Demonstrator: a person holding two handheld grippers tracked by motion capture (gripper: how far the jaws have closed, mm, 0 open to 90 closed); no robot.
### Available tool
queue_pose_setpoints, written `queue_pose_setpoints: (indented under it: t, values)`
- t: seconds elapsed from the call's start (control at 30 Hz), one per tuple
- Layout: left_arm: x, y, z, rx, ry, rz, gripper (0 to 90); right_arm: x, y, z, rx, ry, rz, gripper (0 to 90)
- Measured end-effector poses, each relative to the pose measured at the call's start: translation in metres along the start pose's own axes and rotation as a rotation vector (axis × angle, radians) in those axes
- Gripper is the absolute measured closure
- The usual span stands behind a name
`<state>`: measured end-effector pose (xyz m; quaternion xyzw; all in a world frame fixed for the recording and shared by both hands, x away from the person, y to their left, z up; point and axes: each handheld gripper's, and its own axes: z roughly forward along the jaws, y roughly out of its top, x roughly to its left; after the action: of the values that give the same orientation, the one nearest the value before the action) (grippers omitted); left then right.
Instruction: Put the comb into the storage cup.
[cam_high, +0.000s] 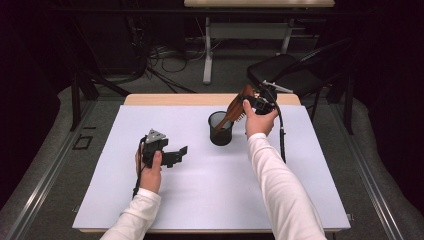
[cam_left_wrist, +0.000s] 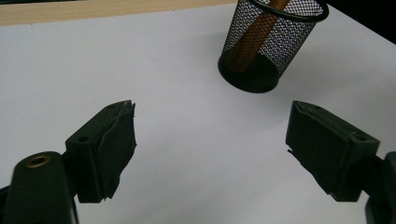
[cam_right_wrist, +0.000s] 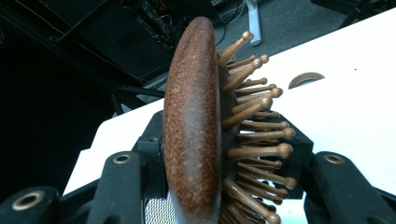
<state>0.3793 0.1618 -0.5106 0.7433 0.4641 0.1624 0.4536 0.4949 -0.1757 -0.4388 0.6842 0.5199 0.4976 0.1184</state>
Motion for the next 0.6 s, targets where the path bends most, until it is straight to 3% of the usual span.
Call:
queue_pose_setpoints:
  t: [0.6]
  values:
    - [0.0001,-0.0004,0.0007,0.006,0.000,-0.001,16.1,-0.0049,-0.0011,-0.0007,-0.003,0.020,0.014,48.0]
